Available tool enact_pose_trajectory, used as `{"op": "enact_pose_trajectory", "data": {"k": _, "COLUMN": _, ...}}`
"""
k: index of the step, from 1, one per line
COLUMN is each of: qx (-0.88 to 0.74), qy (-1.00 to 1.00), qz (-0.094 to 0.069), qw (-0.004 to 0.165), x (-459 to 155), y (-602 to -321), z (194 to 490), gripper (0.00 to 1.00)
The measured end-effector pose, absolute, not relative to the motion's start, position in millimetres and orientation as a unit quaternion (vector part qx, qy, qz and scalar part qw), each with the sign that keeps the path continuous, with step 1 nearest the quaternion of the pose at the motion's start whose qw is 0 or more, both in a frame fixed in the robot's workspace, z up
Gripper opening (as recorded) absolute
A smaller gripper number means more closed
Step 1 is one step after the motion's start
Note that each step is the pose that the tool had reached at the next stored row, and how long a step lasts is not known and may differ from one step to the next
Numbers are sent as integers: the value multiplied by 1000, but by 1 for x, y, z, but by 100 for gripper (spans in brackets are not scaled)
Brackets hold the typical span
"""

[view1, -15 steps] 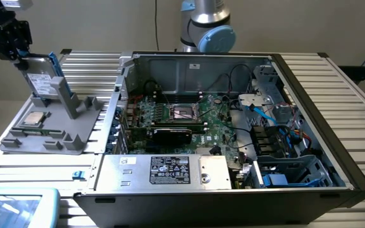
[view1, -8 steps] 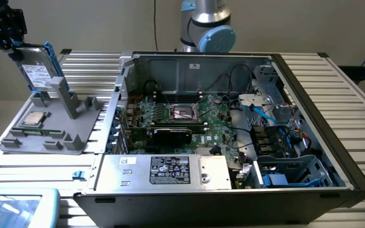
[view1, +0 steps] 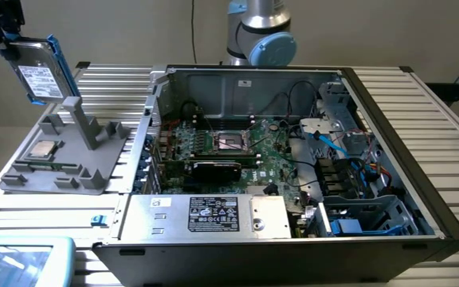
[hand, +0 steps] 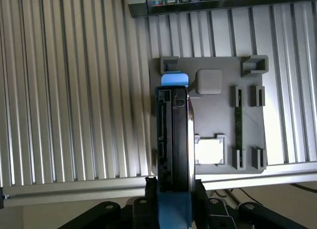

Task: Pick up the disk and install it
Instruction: 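Pick up the disk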

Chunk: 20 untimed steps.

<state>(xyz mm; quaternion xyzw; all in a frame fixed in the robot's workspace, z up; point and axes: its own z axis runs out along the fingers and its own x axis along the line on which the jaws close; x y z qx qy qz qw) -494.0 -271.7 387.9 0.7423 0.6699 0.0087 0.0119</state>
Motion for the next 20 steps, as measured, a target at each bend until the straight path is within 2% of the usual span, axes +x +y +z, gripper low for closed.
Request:
{"op": "enact_pose_trajectory", "data": {"k": 14, "qx": 742, "qy": 670, "qz": 9, "qw": 12, "x": -486, "y": -272, "z": 410, "gripper": 37}}
{"op": "enact_pose_trajectory", "data": {"k": 20, "qx": 742, "qy": 670, "qz": 16, "qw": 6, "x": -467, "y": -272, "z": 424, "gripper": 37}}
